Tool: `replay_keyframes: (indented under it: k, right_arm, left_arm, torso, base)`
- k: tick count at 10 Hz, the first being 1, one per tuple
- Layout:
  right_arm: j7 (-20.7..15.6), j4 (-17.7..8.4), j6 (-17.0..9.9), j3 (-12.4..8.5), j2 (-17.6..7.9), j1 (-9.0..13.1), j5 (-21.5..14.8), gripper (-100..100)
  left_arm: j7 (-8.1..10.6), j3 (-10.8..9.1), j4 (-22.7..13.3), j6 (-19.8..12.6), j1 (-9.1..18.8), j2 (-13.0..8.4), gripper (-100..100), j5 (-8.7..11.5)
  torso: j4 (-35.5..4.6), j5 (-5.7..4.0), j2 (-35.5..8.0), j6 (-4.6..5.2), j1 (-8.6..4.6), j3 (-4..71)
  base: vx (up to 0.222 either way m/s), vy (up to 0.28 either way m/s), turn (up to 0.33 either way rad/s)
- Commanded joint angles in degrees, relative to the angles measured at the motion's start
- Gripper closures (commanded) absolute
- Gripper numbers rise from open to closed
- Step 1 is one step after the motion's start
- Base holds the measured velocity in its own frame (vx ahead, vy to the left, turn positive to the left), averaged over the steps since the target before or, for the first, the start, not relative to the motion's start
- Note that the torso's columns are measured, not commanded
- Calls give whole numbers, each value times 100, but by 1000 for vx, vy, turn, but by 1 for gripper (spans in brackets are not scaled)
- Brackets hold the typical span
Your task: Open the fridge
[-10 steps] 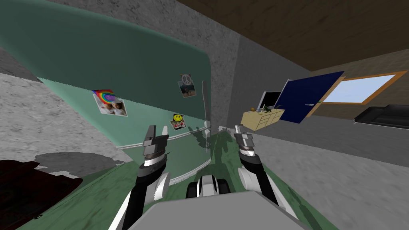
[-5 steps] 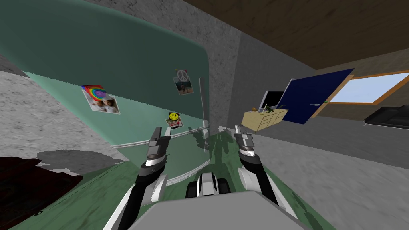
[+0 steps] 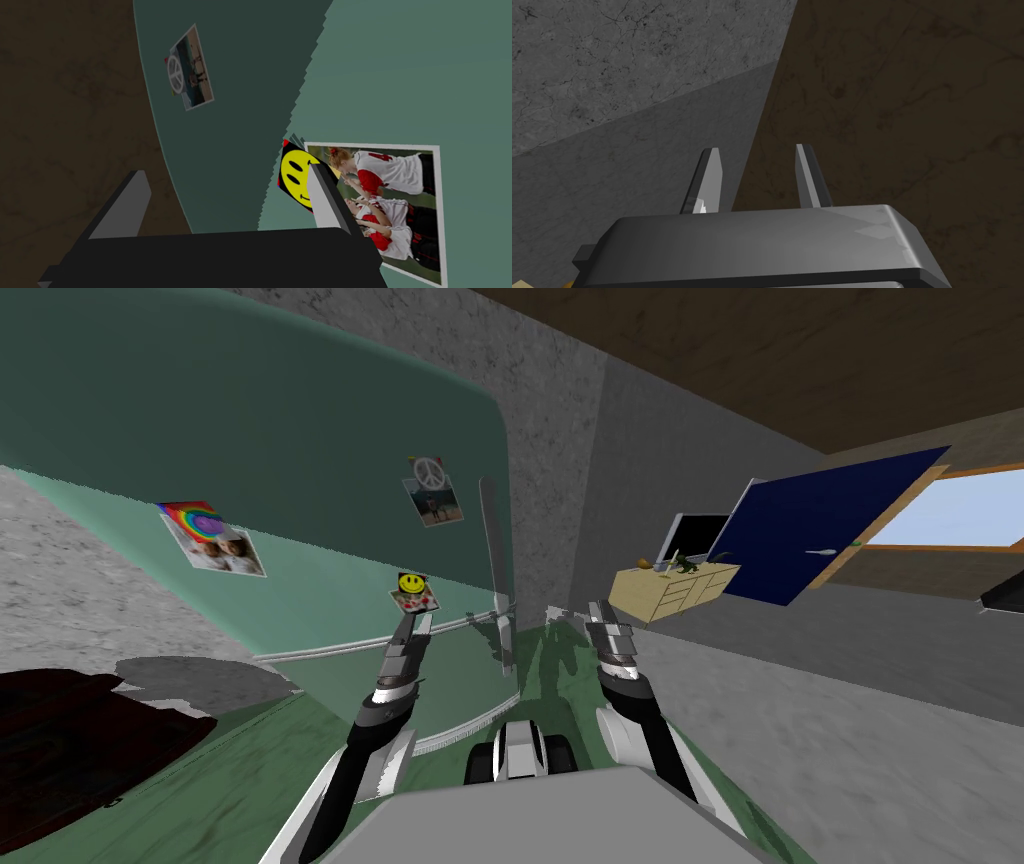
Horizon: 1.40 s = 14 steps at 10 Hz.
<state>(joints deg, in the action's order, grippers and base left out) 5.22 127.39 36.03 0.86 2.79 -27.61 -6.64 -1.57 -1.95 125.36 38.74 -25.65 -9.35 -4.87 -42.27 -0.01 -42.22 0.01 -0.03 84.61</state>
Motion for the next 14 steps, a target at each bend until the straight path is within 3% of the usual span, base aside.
replay_keyframes:
  k: [1,6,14]
  right_arm:
    - [0,0,0,0,0,0,0,0]
    - [0,0,0,-1,-1,1,0,0]
    - [0,0,0,0,0,0,0,0]
  left_arm:
    - [-10,-97,-286,83,-5,8,-100,86]
    - [-63,-207,-835,265,19,196,-100,194]
    - [-146,-378,-1695,550,56,213,-100,363]
  torso:
    - [2,0,4,-1,-1,3]
    - [-1,3,-7,0,12,-3]
    - [0,-2,-3,0,-5,-1]
  base:
    - [100,-191,60]
    - [56,-138,57]
    - [58,-158,58]
